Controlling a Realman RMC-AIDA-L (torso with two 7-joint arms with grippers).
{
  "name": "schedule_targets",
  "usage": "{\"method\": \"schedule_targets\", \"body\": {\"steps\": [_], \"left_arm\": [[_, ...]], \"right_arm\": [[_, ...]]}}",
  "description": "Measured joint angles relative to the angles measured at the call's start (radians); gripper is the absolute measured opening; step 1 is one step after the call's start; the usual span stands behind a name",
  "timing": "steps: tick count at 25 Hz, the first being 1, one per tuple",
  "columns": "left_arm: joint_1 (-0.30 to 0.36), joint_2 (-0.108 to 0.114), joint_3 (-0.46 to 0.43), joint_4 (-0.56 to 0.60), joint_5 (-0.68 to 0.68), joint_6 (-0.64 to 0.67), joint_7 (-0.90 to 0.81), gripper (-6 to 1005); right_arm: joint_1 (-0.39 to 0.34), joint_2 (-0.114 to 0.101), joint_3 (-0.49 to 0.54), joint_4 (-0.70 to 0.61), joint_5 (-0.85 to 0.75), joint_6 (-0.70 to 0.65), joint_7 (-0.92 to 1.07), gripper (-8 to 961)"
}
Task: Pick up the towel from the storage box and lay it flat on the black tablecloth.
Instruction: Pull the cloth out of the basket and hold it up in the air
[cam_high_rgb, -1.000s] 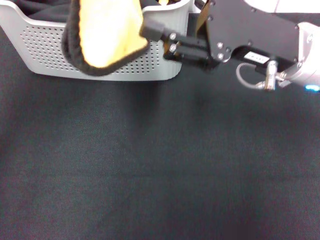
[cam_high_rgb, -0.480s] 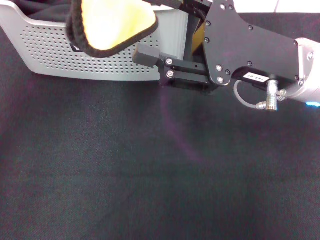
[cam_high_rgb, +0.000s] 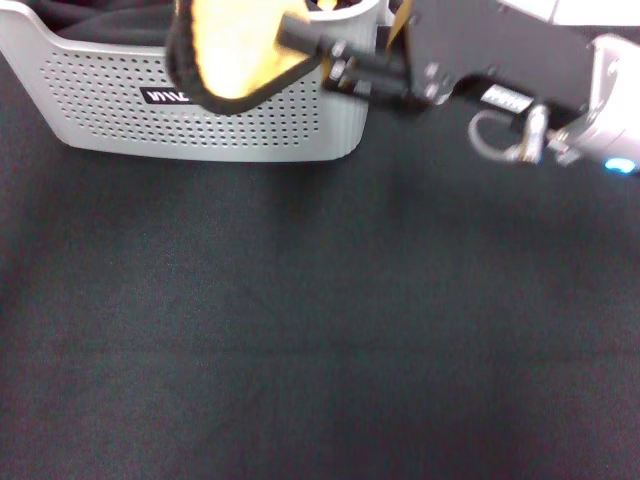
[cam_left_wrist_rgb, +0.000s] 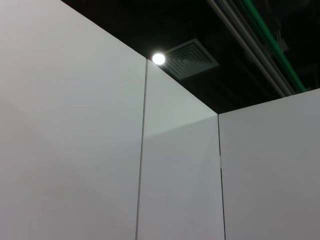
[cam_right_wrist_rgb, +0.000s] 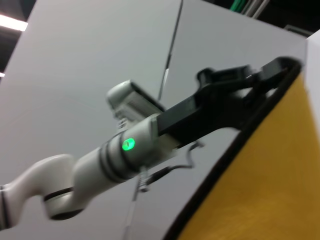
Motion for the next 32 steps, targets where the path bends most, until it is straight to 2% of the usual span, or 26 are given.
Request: {"method": "schedule_targets", "body": {"steps": [12,16,21,27,32], "left_arm": [[0.006,0.002,0.0,0.01,-0.008,0.015,0.011,25],[0.003,0.002,0.011,0.008,-0.018,0.041,0.011,25],[0.01,0.001,0.027,0.003,-0.061,0.086,0.034,25],[0.034,0.0,0.026,0.003,-0.14,0.115,0.074,25],[0.068,-0.001,0.027,-0.002,-0.186,0.116,0.122,26]], "right_arm": [[-0.066,-0.012,0.191,-0.032,-0.014,-0.003,0.013,721],[-0.021,-0.01,0.221,-0.006,-0.014,0.027,0.002,721],[0.073,-0.008,0.225,0.037,-0.015,0.136,-0.035,721],[0.179,-0.006,0.213,0.119,-0.015,0.145,-0.037,721],[0.227,0.0,0.163,0.136,-0.014,0.136,-0.035,721]]}}
